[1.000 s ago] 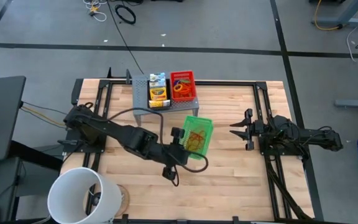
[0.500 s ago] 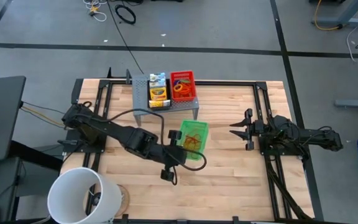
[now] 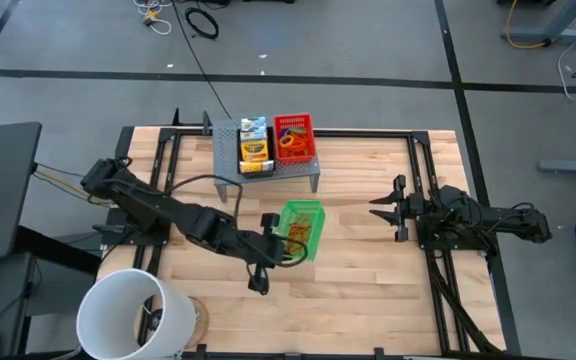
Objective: Pick & Place Office Desk Supplies
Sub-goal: Put the green bin on the shelf
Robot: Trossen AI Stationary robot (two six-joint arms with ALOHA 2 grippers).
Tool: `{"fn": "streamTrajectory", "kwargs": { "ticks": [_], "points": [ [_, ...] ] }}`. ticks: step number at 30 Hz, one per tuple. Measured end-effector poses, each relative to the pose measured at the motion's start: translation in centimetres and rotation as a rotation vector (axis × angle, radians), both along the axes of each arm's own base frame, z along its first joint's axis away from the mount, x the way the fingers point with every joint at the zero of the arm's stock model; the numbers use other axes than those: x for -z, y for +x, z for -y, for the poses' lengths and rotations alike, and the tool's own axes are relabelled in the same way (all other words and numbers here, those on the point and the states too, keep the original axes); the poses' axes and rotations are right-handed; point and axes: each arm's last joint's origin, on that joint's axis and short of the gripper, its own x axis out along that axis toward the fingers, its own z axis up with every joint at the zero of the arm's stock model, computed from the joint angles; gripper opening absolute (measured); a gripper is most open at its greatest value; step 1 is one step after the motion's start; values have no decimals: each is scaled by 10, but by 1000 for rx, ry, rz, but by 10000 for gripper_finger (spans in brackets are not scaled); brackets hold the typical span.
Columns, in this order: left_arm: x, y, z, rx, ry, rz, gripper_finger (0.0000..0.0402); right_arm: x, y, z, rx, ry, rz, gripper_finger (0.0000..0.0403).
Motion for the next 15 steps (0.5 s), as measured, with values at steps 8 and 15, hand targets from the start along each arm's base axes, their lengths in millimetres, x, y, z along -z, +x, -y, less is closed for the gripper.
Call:
{"fn": "streamTrajectory", "kwargs": {
  "ticks": [8, 15],
  "points": [
    [22, -24, -11, -61, -19, -46, 5, 0, 0, 0, -2, 0, 1, 119],
    [40, -44, -20, -131, -35, -91, 5, 0, 0, 0, -2, 0, 0, 119]
  ]
}}
